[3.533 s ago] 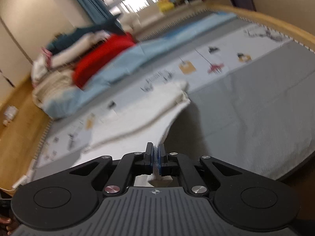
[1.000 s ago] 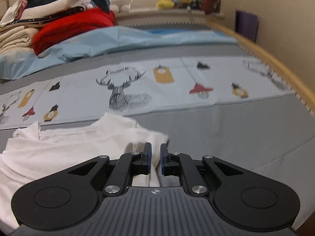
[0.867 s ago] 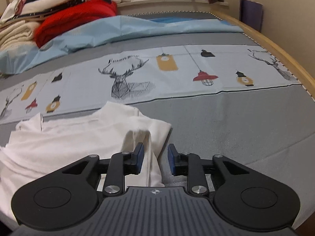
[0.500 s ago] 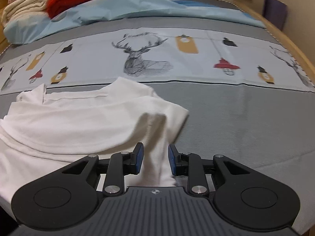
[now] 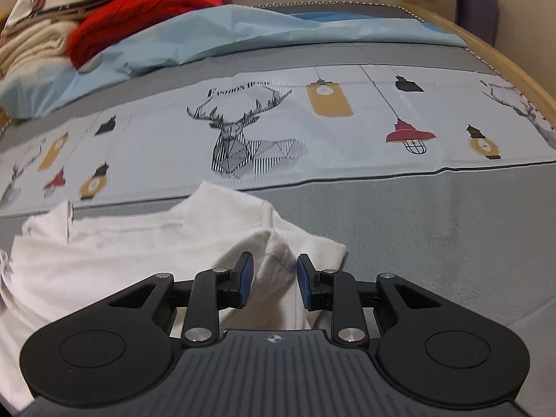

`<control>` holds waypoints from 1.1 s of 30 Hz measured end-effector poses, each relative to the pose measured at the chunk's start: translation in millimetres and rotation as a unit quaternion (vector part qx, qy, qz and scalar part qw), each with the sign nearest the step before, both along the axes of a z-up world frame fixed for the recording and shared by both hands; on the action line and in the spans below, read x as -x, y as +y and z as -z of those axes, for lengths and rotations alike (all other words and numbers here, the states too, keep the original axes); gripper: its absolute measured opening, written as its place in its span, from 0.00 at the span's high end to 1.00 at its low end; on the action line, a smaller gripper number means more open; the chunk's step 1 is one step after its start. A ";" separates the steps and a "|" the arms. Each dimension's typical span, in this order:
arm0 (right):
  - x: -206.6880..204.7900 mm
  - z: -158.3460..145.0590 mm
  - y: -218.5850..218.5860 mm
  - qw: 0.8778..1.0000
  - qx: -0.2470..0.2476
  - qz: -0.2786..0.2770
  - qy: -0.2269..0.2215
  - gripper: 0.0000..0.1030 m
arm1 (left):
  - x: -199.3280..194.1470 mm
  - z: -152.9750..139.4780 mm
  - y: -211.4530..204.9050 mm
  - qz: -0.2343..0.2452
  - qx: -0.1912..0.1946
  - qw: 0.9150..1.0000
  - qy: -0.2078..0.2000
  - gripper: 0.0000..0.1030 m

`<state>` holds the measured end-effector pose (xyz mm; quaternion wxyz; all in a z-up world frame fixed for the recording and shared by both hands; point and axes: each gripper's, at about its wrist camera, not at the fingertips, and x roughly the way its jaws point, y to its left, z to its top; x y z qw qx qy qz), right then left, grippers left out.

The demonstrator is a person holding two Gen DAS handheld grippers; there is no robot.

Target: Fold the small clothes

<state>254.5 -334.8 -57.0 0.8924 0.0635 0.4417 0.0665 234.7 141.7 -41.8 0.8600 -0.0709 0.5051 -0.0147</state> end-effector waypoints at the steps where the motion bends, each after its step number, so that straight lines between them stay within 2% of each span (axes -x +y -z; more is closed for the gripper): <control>1: -2.0 0.0 0.1 1.000 -0.005 0.001 0.000 0.72 | -1.1 -0.5 -0.8 0.002 0.002 1.000 -0.002 0.65; 2: -4.2 0.4 0.6 1.000 -0.008 0.001 -0.001 0.72 | -2.0 -1.5 -1.5 0.003 0.002 1.000 -0.005 0.80; 3: -5.9 1.1 1.9 1.000 -0.008 0.000 0.000 0.73 | -3.1 -3.4 -1.9 0.003 0.002 1.000 -0.010 0.88; 4: -7.6 1.7 2.9 1.000 -0.005 0.002 -0.002 0.75 | -3.9 -5.8 -1.7 -0.001 0.001 1.000 -0.018 0.89; 6: -12.2 1.8 2.9 1.000 -0.001 0.014 -0.007 0.94 | -4.8 -11.7 1.0 -0.019 -0.003 0.999 -0.033 0.93; 9: -18.5 -4.0 -6.0 0.998 -0.030 0.054 -0.027 0.95 | -6.7 -20.2 6.6 -0.044 0.000 0.997 -0.058 0.99; 12: -23.8 -6.2 -12.6 0.995 -0.044 0.087 -0.034 0.95 | -10.2 -20.9 10.9 -0.044 0.008 0.998 -0.048 0.98; 16: -30.1 -2.5 -24.7 0.991 -0.059 0.122 -0.019 0.94 | -10.1 -20.3 26.8 -0.050 0.060 0.996 -0.032 0.90; 18: -29.4 -4.4 -33.7 0.989 -0.074 0.129 -0.022 0.85 | -7.7 -20.0 32.6 -0.051 0.081 0.995 -0.028 0.77; 19: -28.3 -6.5 -37.7 0.988 -0.077 0.129 -0.028 0.82 | -6.0 -19.6 34.0 -0.047 0.090 0.994 -0.025 0.75; 21: -25.9 -9.5 -46.1 0.988 -0.095 0.114 -0.036 0.74 | -4.9 -18.2 32.0 -0.024 0.098 0.995 -0.017 0.63; 23: -25.5 -8.1 -50.8 0.990 -0.107 0.092 -0.028 0.73 | -5.1 -14.7 26.0 0.000 0.086 0.996 -0.005 0.52; 25: -25.0 -5.3 -51.9 0.992 -0.100 0.074 -0.017 0.73 | -6.2 -9.9 22.0 0.011 0.073 0.997 0.007 0.50; 29: -23.9 -4.2 -52.7 0.993 -0.105 0.060 -0.006 0.73 | -11.1 0.5 24.6 0.000 0.086 0.996 0.031 0.50; 33: -24.4 -2.6 -41.5 0.994 -0.105 0.033 0.007 0.73 | -17.4 6.7 19.8 0.010 0.083 0.996 0.035 0.52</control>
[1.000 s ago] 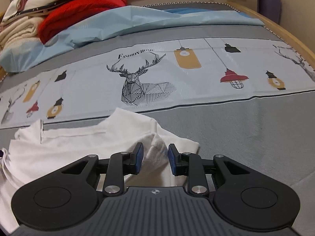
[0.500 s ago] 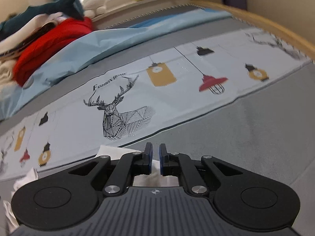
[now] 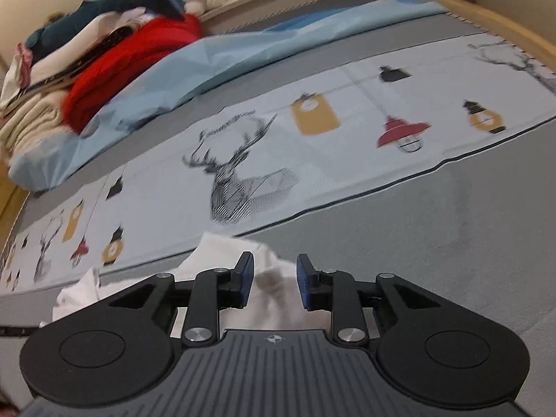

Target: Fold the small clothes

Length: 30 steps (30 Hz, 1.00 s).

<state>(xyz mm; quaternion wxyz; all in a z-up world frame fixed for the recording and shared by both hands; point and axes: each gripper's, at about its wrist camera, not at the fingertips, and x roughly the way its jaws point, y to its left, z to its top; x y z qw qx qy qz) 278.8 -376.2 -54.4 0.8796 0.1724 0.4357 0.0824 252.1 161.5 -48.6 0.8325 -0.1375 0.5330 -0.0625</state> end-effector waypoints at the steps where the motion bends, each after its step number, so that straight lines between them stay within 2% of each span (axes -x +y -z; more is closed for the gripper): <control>1: 0.3 -0.1 3.3 1.000 0.003 -0.006 0.000 0.73 | -1.1 1.2 -1.1 0.001 -0.003 1.000 0.001 0.53; 4: 0.8 0.0 7.9 1.000 0.003 -0.014 0.002 0.72 | -3.2 2.0 -4.5 0.007 -0.007 1.000 0.001 0.68; 6: 1.3 0.4 7.6 1.000 0.002 -0.011 0.004 0.70 | -3.1 -0.3 -6.3 0.013 -0.006 1.000 -0.005 0.86; 8: 1.4 0.6 6.3 1.000 0.001 -0.007 0.005 0.70 | -2.3 -5.7 -4.8 0.010 -0.008 1.000 -0.019 0.93; 9: 1.9 0.3 5.5 1.000 0.001 -0.003 0.004 0.70 | -1.9 -9.9 -1.4 -0.001 -0.008 0.999 -0.031 0.94; 12: 2.7 -1.1 1.4 1.000 -0.001 0.011 -0.002 0.69 | -0.7 -21.6 15.7 -0.063 0.015 0.996 -0.068 0.94; 14: 3.3 -2.1 -0.8 1.000 0.000 0.020 -0.007 0.69 | -1.2 -22.0 22.1 -0.092 0.028 0.993 -0.068 0.93; 17: 4.2 -4.4 -2.0 0.999 0.017 0.029 -0.017 0.69 | -5.1 -14.5 20.7 -0.089 0.034 0.995 -0.038 0.92; 19: 3.5 -4.4 -3.9 0.999 0.010 0.029 -0.018 0.69 | -7.3 -9.4 18.9 -0.084 0.021 0.996 -0.018 0.83; 21: 2.6 -3.2 -3.1 1.000 0.008 0.024 -0.014 0.69 | -8.0 -6.1 19.5 -0.084 0.019 0.996 -0.007 0.70; 24: 1.0 -0.4 0.4 1.000 0.004 0.012 -0.003 0.69 | -8.5 -2.1 24.5 -0.097 0.034 0.995 0.003 0.61; 26: -0.5 2.0 2.7 1.000 -0.003 0.003 0.006 0.69 | -7.8 -0.2 27.1 -0.104 0.043 0.994 0.009 0.58; 30: 0.3 2.2 10.0 1.000 0.000 -0.012 0.010 0.69 | -10.4 3.8 26.7 -0.104 0.047 0.993 0.019 0.58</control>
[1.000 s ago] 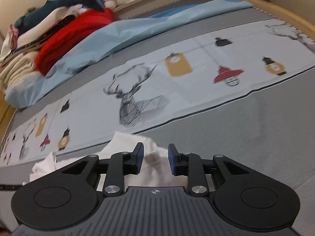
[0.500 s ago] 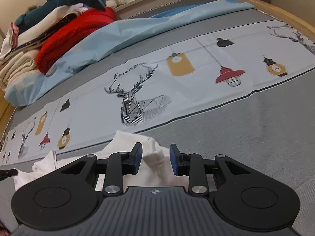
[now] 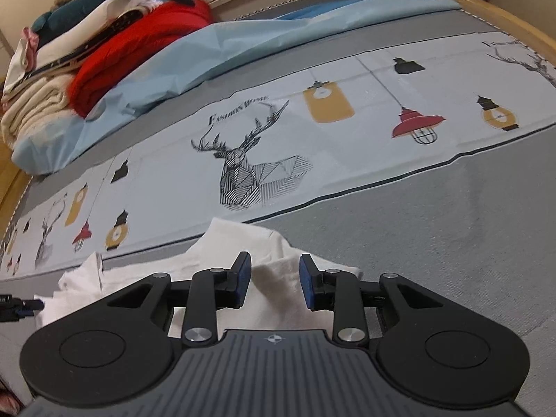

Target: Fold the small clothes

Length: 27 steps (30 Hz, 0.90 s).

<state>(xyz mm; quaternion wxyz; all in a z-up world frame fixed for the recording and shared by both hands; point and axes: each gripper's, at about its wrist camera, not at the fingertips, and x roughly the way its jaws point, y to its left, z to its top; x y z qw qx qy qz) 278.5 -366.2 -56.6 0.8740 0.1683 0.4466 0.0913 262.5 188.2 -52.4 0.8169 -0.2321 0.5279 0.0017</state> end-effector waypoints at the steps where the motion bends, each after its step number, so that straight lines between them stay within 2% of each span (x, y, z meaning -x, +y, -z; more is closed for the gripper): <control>1: 0.1 -0.2 0.4 1.000 -0.002 0.000 0.000 0.69 | -0.9 0.3 -1.6 0.001 -0.002 1.000 0.001 0.58; 4: 1.3 -1.7 0.0 1.000 -0.004 0.003 -0.002 0.69 | -3.2 2.7 -3.8 0.002 -0.006 1.000 0.004 0.58; 10: 7.6 -14.6 -17.8 0.998 -0.019 0.044 -0.042 0.69 | -4.2 0.0 -2.8 -0.004 -0.005 1.000 -0.003 0.58; 12: 9.0 -15.3 -15.6 0.999 -0.012 0.024 -0.043 0.69 | -4.7 -0.2 -3.2 -0.002 -0.006 1.000 -0.002 0.58; 16: 8.5 -5.1 -1.2 0.999 0.015 -0.032 -0.010 0.69 | -5.5 -0.5 -4.9 0.001 -0.006 1.000 -0.001 0.58; 21: 2.6 10.4 17.0 0.997 0.053 -0.054 0.022 0.67 | -6.2 -0.1 -10.9 0.011 -0.010 1.000 -0.004 0.60; 22: 1.6 11.2 20.2 0.996 0.060 -0.055 0.021 0.67 | -6.3 -0.2 -11.6 0.012 -0.014 1.000 -0.005 0.63; 23: 1.3 10.8 23.8 0.996 0.073 -0.053 0.012 0.74 | -6.2 -0.3 -12.7 0.014 -0.018 1.000 -0.007 0.78; 24: 1.0 8.6 27.2 0.995 0.089 -0.051 -0.004 0.94 | -6.3 -1.1 -15.2 0.021 -0.024 0.999 -0.011 0.94; 25: 1.0 4.2 28.7 0.994 0.097 -0.043 -0.025 0.97 | -6.6 -3.5 -19.2 0.032 -0.039 0.999 -0.018 0.94; 27: 0.0 -5.3 25.8 0.994 0.083 -0.017 -0.062 0.98 | -5.9 -12.4 -25.0 0.039 -0.067 0.996 -0.046 0.94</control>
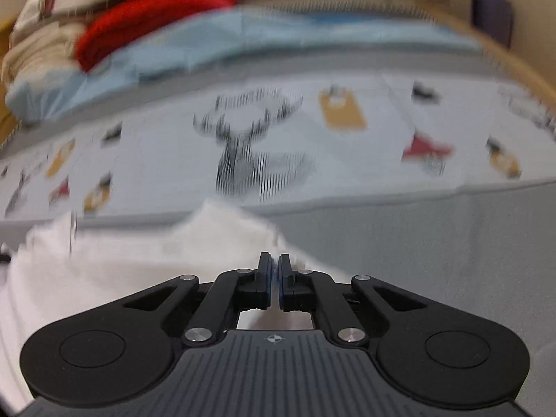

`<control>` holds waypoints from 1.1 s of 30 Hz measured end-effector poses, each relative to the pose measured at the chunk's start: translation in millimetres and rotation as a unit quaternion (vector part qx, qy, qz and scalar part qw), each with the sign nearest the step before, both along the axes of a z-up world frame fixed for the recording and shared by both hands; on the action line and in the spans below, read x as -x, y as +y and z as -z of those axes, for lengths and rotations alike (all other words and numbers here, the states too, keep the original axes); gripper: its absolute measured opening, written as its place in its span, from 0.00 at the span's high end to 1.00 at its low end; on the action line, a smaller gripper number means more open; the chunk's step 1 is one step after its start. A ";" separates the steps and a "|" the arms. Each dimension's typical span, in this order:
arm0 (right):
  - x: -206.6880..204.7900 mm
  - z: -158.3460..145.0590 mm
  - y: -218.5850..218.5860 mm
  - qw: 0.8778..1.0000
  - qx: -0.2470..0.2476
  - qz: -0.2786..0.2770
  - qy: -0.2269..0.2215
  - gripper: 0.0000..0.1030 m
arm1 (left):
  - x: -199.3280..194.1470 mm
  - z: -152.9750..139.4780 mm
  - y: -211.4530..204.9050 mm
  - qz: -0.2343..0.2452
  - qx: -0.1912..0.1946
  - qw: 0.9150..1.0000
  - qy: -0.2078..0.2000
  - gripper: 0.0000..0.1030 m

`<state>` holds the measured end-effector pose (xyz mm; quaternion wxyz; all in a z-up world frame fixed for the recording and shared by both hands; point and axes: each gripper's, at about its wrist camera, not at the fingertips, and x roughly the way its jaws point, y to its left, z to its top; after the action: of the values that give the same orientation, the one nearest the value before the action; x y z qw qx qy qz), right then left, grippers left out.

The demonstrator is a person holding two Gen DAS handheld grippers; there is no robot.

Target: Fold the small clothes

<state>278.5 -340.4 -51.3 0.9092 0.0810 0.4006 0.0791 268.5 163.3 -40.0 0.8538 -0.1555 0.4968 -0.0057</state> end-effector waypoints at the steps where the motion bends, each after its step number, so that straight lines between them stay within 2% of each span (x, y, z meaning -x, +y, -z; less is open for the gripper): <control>1: 0.1 -5.7 -1.8 1.000 -0.006 0.014 -0.022 0.98 | 0.0 -5.7 -0.2 -0.002 -0.004 1.000 -0.018 0.94; 4: -2.9 -13.4 -4.9 0.997 -0.012 0.048 -0.056 0.98 | -0.1 -23.4 -0.9 -0.019 -0.023 0.996 -0.078 0.94; 7: -7.6 -17.0 -7.0 0.994 -0.020 0.069 -0.079 0.98 | -4.0 -30.3 -1.6 -0.041 -0.028 0.993 -0.108 0.94; 10: -14.9 -18.1 -1.1 0.993 -0.009 0.070 -0.097 0.98 | -11.5 -29.1 -6.8 -0.050 -0.037 0.992 -0.112 0.94; 13: -24.9 -13.2 5.4 0.993 0.001 0.073 -0.095 0.98 | -20.3 -26.2 -8.5 -0.057 -0.040 0.992 -0.110 0.94; 17: -38.6 -1.5 5.0 0.995 0.010 0.093 -0.046 0.96 | -25.8 -24.1 -4.1 -0.068 -0.025 0.994 -0.087 0.87; 19: -36.6 1.2 0.6 0.995 -0.002 0.094 -0.028 0.91 | -21.4 -26.8 -2.7 -0.063 -0.023 0.994 -0.087 0.84; 21: -31.1 1.3 -8.6 0.994 -0.048 0.095 -0.010 0.70 | -15.4 -31.3 -3.8 -0.052 -0.025 0.994 -0.089 0.84; 23: -23.8 0.0 -18.1 0.990 -0.104 0.098 0.011 0.63 | -6.9 -37.4 -6.1 -0.041 -0.029 0.994 -0.093 0.84; 28: 9.1 -17.4 -33.5 0.979 -0.179 0.101 0.008 0.61 | 24.6 -54.0 -17.4 -0.019 -0.040 0.994 -0.105 0.73; 30: 26.5 -23.6 -40.4 0.976 -0.189 0.109 0.002 0.61 | 40.4 -58.9 -22.8 -0.008 -0.041 0.994 -0.105 0.61; 33: 51.3 -30.0 -47.7 0.978 -0.175 0.114 -0.004 0.61 | 67.8 -62.1 -34.0 0.018 -0.059 0.993 -0.101 0.45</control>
<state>227.2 -388.1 -21.4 0.8854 0.2841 0.3652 0.0444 200.6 129.3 22.1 0.9071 -0.0950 0.4100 -0.0076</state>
